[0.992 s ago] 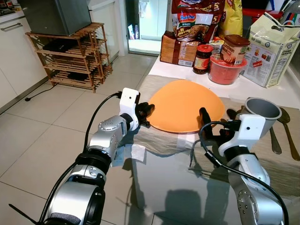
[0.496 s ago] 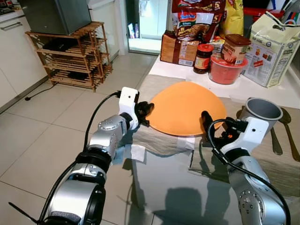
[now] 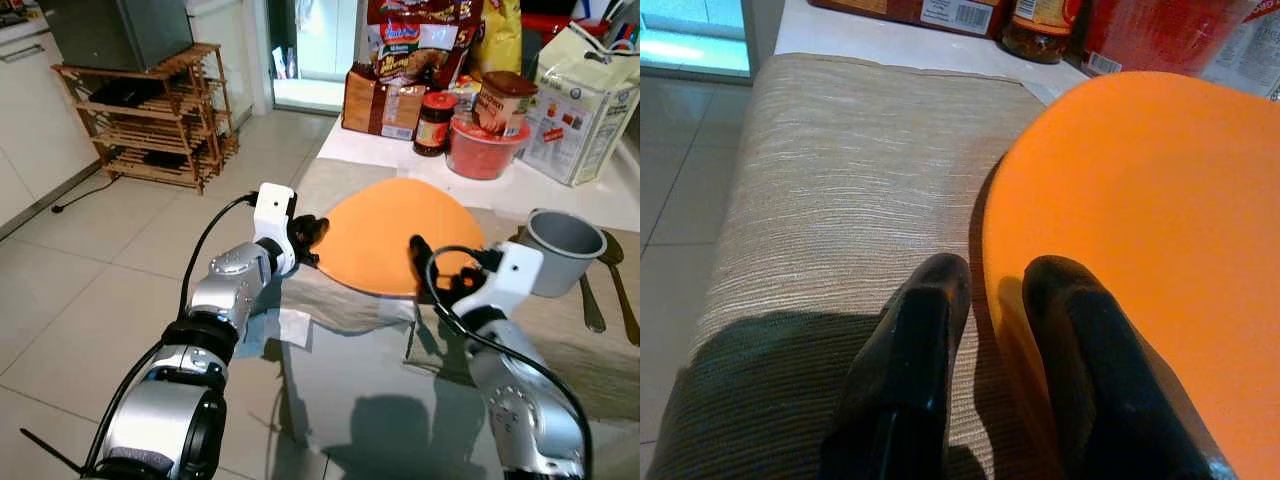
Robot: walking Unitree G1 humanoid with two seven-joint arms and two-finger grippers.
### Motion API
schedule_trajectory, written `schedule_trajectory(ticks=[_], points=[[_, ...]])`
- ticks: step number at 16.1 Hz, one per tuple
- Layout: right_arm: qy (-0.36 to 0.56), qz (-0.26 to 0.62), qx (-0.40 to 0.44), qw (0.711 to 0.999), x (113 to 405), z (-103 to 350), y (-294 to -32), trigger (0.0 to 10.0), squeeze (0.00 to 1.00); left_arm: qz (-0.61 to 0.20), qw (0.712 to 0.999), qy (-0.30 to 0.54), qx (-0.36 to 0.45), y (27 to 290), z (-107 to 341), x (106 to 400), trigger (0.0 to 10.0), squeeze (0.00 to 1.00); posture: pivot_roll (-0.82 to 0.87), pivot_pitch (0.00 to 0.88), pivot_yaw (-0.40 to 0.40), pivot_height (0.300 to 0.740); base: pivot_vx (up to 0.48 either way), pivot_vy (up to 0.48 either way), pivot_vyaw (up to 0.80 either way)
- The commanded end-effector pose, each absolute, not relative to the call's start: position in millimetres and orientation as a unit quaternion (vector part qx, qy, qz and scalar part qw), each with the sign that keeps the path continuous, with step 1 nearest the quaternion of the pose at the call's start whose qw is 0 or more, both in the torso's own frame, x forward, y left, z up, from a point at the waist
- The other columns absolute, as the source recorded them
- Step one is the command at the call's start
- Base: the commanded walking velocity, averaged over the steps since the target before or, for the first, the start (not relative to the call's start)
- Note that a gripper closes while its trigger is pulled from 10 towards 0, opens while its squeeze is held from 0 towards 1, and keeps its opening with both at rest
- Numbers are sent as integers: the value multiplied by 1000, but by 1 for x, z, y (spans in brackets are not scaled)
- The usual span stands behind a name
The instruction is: Setting the table
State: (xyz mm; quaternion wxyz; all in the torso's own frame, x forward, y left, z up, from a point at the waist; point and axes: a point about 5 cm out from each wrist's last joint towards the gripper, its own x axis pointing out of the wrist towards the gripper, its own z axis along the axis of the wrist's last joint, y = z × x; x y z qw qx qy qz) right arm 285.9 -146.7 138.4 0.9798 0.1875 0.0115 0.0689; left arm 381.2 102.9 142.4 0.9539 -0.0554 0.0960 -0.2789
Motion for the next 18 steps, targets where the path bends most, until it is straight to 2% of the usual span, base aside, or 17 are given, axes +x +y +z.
schedule_trajectory(ticks=[1,5,7,18], points=[[9,76,185,980,291,138,-143,10000,0,-281,951,117,-56,102,135,379,10000,0,-107,0,26,740,0,0,0],[9,83,171,982,298,136,-141,10000,0,-284,951,111,-58,100,139,379,10000,0,-98,0,23,740,0,0,0],[9,79,170,982,299,133,-141,0,0,-285,951,110,-56,100,139,379,10000,0,-97,0,23,740,0,0,0],[35,64,151,986,293,118,-140,0,0,-291,951,91,-46,99,154,382,10000,0,-91,0,27,740,0,0,0]])
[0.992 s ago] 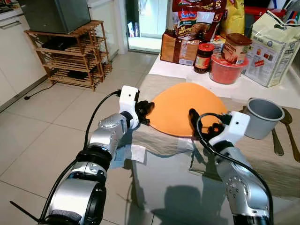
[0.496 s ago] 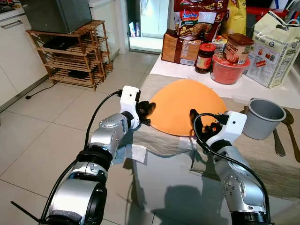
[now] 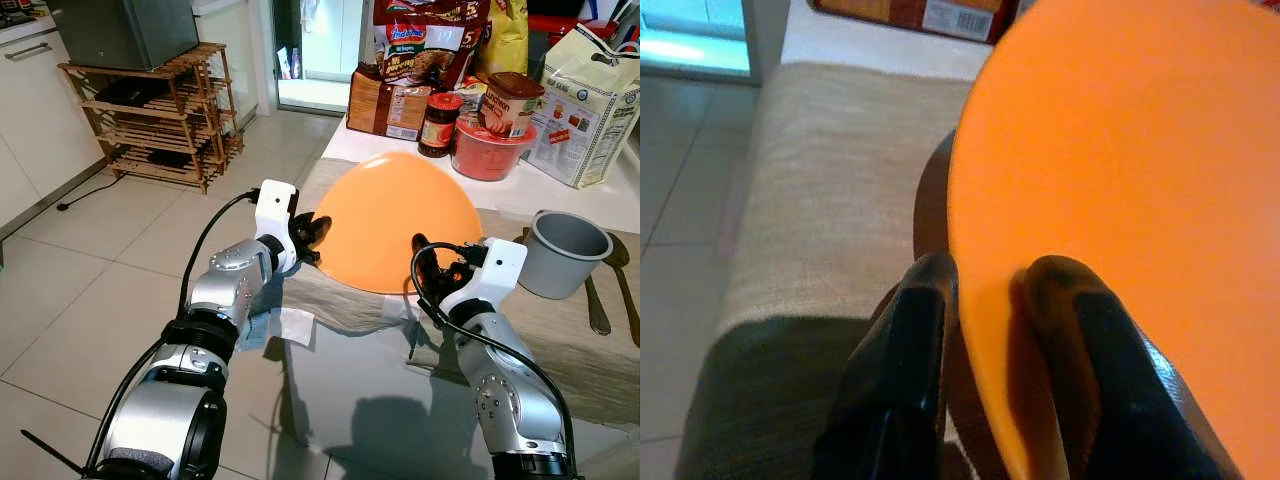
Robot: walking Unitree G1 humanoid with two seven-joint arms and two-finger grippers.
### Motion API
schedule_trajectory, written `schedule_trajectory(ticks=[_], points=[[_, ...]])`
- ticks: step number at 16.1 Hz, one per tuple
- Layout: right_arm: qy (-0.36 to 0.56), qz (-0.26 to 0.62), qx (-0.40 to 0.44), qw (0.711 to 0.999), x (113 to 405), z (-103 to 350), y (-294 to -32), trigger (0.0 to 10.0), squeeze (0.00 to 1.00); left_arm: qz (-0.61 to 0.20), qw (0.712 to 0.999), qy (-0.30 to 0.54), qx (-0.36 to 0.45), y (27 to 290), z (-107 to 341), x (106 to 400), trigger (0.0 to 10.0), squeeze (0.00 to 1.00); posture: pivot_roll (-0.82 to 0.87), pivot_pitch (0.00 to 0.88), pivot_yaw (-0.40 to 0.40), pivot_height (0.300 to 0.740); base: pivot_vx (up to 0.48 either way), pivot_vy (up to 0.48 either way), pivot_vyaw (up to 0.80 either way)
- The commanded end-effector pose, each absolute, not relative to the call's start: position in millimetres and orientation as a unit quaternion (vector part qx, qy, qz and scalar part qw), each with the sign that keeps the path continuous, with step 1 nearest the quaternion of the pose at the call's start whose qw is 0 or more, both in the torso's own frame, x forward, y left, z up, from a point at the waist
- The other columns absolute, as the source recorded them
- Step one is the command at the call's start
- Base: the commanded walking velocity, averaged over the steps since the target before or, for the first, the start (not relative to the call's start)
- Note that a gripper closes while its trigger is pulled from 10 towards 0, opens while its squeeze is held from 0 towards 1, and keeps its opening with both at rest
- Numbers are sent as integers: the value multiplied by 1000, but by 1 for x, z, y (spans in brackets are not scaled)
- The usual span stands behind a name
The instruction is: Setting the table
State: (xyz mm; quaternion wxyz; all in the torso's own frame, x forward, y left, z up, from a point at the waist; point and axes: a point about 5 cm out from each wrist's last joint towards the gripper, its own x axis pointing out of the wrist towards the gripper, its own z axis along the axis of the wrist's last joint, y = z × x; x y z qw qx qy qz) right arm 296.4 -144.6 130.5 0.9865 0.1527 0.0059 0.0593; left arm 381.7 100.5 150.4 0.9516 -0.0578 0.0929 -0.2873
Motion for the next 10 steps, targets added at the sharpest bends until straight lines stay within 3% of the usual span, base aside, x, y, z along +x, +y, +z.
schedule_trajectory(ticks=[1,6,10], points=[[35,64,150,986,293,118,-140,0,0,-290,952,88,-44,100,155,382,10000,0,-91,0,26,740,0,0,0],[21,75,111,991,294,119,-137,0,0,-248,969,13,-12,112,175,384,10000,0,-82,0,23,740,0,0,0],[-77,120,61,988,302,154,-120,0,0,-228,973,-37,-16,115,193,379,10000,0,-67,0,19,740,0,0,0]])
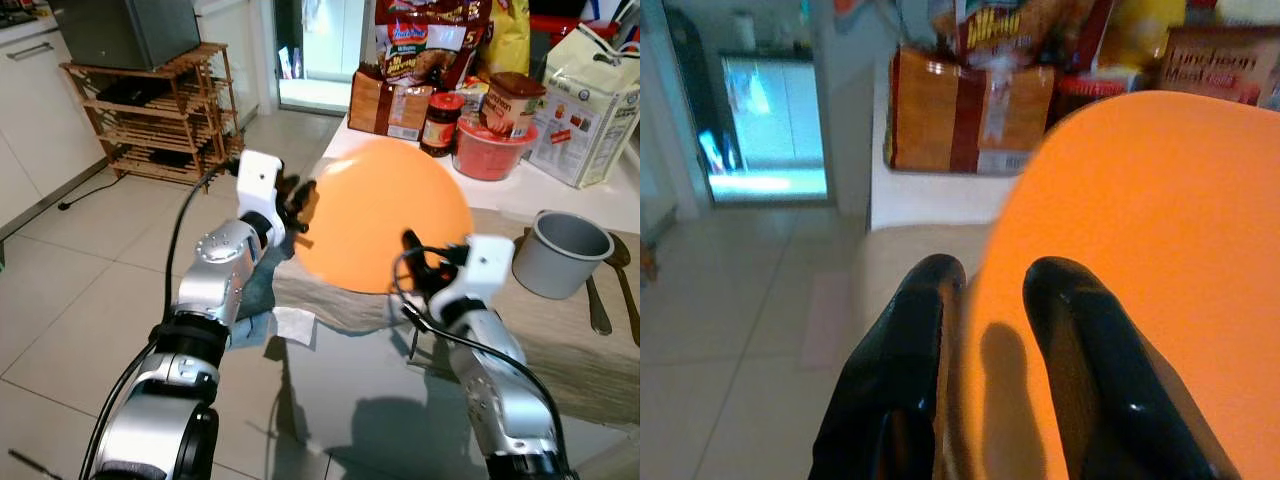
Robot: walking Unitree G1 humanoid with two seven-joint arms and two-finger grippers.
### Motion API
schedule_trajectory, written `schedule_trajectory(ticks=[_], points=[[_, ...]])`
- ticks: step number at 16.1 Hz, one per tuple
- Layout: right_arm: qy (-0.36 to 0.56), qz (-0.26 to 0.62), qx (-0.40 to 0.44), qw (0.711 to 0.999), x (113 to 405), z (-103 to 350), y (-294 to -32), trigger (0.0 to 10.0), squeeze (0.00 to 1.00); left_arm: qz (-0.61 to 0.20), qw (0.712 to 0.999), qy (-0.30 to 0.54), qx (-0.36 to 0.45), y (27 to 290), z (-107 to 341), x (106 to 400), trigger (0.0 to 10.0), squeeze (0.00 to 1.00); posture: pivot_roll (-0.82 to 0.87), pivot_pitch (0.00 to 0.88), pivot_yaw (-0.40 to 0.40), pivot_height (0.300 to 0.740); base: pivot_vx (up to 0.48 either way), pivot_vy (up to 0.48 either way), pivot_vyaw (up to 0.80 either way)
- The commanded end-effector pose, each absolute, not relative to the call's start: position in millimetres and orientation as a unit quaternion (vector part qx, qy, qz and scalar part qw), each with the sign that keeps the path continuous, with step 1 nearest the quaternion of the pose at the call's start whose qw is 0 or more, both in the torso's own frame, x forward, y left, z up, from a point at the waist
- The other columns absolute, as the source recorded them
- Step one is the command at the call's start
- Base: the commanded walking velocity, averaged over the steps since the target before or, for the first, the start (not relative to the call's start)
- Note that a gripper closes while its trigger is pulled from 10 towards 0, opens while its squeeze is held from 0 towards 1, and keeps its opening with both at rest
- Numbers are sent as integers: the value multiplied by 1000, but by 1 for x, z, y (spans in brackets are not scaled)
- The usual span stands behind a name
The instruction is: Setting the table
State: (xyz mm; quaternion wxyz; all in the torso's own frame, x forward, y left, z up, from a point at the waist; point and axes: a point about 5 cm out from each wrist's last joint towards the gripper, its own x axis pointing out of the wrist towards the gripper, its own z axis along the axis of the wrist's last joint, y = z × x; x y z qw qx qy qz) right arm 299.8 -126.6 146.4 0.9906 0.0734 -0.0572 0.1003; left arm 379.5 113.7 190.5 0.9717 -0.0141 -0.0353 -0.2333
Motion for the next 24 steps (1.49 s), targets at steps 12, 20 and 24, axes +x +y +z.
schedule_trajectory(ticks=[12,20,24], points=[[-250,40,-84,964,336,217,-143,0,0,-166,985,-38,-27,132,170,346,10000,0,-42,0,3,740,0,0,0],[-211,35,-66,975,327,194,-143,10000,0,-167,983,-72,-12,139,203,350,10000,0,-52,0,16,740,0,0,0],[-166,7,-57,984,311,169,-155,10000,0,-205,978,-26,-6,145,205,330,10000,0,-64,0,30,740,0,0,0]])
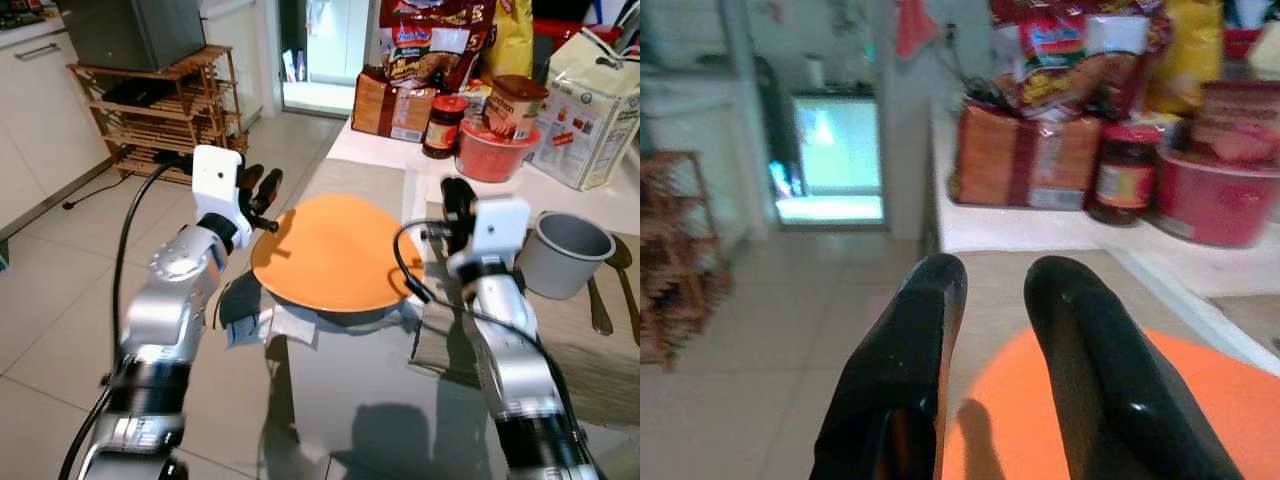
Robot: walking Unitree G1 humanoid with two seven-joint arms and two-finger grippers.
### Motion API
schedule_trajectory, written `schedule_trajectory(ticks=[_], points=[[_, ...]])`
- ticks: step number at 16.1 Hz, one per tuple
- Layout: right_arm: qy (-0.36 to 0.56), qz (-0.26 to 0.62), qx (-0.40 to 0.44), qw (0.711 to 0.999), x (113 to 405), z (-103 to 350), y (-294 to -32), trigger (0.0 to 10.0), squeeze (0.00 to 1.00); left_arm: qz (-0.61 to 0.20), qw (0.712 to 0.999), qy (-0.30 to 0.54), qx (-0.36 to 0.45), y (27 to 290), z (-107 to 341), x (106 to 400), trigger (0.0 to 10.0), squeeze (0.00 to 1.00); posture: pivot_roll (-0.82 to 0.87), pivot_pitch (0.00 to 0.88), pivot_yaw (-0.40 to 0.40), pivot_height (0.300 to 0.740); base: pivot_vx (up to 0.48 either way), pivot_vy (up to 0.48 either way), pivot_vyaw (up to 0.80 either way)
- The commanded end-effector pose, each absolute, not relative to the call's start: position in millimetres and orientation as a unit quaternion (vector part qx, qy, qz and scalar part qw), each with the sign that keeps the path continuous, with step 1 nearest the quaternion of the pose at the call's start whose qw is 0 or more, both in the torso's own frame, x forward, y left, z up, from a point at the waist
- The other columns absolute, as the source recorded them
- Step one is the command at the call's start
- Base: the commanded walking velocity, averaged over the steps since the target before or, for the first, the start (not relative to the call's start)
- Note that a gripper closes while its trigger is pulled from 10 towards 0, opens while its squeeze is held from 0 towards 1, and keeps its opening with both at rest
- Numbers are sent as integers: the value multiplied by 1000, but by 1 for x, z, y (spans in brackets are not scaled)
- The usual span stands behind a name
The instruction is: Setting the table
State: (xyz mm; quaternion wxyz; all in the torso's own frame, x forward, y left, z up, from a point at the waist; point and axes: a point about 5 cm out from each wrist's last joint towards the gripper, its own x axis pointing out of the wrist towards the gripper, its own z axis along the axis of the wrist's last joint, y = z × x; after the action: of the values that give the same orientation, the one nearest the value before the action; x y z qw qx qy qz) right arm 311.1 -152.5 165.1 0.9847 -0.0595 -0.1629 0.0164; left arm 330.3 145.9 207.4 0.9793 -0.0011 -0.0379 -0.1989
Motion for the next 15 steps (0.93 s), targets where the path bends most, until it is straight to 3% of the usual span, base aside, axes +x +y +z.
schedule_trajectory(ticks=[1,3,6,15], points=[[-158,6,-53,986,308,164,-155,10000,0,-205,979,-1,9,153,200,322,10000,0,-63,0,34,740,0,0,0],[-155,9,-54,986,304,162,-155,10000,0,-185,980,51,41,180,190,313,10000,0,-55,0,33,740,0,0,0],[-147,13,-53,988,304,160,-154,10000,0,-179,977,109,48,197,182,300,10000,0,-32,0,18,740,0,0,0],[-139,26,-49,989,300,158,-146,10000,0,-213,964,152,40,178,190,299,10000,0,-26,4,29,740,0,0,0]])
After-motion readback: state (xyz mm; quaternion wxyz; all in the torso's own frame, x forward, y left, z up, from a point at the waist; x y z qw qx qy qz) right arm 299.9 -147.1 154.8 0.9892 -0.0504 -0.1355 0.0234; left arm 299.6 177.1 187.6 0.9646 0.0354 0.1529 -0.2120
